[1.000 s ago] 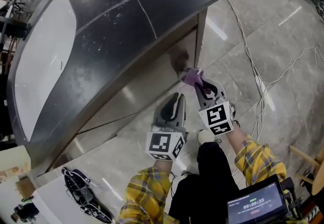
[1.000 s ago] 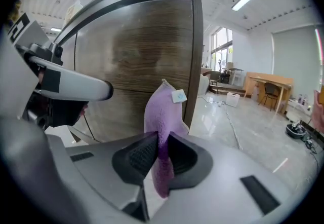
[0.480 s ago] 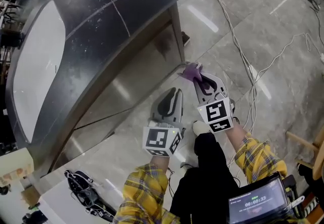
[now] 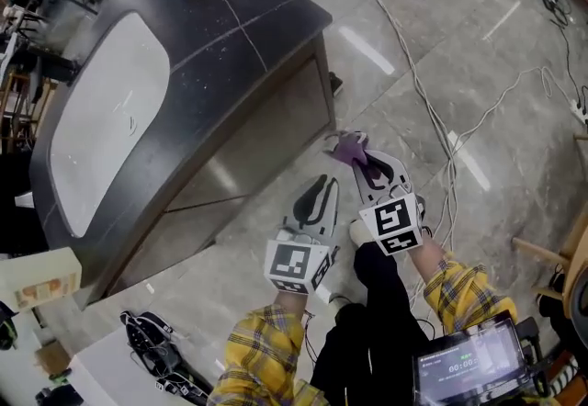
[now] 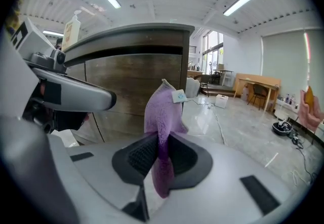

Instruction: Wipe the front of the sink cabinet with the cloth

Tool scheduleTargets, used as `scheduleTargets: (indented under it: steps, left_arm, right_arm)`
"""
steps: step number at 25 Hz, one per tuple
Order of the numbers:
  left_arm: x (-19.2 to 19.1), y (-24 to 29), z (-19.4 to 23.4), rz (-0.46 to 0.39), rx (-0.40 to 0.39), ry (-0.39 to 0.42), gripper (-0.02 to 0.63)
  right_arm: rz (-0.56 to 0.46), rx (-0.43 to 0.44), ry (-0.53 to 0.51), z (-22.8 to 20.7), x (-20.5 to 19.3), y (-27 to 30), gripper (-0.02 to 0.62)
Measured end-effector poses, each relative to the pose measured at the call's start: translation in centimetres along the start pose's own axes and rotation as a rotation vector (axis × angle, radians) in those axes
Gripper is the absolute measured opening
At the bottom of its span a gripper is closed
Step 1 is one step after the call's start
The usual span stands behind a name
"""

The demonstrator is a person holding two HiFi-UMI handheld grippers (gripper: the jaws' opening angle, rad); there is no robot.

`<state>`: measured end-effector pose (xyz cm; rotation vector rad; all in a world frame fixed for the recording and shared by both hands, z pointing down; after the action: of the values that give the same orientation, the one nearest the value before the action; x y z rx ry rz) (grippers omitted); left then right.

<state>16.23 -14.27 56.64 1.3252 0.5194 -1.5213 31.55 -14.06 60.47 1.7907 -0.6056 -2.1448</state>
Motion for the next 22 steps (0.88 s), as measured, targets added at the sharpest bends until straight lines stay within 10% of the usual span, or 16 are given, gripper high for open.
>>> scheduleTargets:
  steps: [22]
  left_arm:
    - [7.7, -18.9, -5.3, -0.133, 0.234, -0.013, 0.035]
  right_arm:
    - [-0.127, 0.104, -0.012, 8.5, 13.0, -12.0, 0.041]
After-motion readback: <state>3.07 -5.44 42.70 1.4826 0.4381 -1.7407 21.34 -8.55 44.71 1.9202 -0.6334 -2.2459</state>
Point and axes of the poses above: the fingertips, and each gripper's own axes: y forward along the fingers, z to its left, x out of its top, the point moved 9 cm from there along -y, backward along the fingers, and after that the axes turned 12 degrees about -x, right-handed, at the moved point
